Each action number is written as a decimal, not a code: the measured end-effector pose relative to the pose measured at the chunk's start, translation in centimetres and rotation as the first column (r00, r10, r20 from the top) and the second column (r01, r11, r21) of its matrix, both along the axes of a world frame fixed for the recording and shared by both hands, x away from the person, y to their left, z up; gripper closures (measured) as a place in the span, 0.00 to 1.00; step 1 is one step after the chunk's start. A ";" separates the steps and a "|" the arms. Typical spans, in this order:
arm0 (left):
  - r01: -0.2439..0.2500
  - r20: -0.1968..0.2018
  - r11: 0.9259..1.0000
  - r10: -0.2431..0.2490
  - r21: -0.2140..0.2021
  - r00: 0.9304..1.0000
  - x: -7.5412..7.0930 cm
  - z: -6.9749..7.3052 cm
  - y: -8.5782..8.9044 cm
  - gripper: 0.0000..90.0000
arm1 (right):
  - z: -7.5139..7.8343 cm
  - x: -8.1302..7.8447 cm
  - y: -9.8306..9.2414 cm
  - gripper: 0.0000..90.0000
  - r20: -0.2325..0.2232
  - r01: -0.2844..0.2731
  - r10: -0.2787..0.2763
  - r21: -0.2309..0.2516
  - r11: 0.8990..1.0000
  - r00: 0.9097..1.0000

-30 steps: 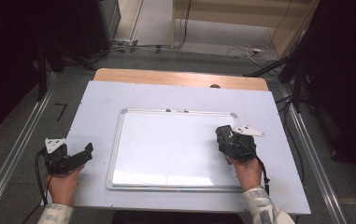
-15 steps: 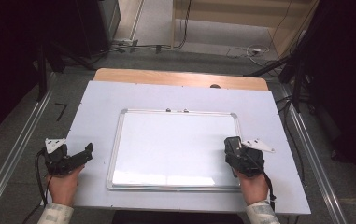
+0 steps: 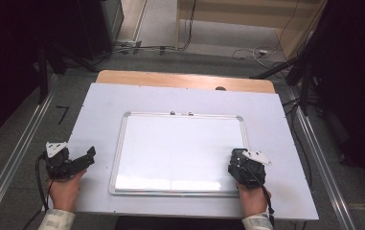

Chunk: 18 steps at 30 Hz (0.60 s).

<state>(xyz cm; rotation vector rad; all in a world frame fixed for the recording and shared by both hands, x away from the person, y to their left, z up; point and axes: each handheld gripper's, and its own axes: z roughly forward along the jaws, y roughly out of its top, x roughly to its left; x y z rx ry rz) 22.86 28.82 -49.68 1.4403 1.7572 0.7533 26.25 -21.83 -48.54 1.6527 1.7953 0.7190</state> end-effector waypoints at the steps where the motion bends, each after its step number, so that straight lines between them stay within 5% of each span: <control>1: 0.000 -0.002 1.000 0.000 0.001 1.000 0.0 0.0 0.0 0.10 | -0.3 0.1 0.0 0.43 -0.008 0.005 -0.005 0.002 1.000 1.000; 8: 0.001 -0.001 1.000 -0.001 0.002 1.000 0.0 0.0 0.0 0.10 | -0.9 0.2 -0.1 0.42 -0.016 0.026 -0.026 0.019 0.999 1.000; 12: 0.000 -0.002 1.000 0.000 0.001 1.000 0.0 0.0 0.0 0.10 | -0.5 0.0 -0.5 0.30 -0.005 -0.005 0.006 0.050 0.999 1.000; 18: 0.000 -0.002 1.000 0.000 0.002 1.000 0.0 0.0 0.0 0.10 | 0.7 -0.3 -1.6 0.28 0.030 -0.044 0.042 0.084 0.995 0.999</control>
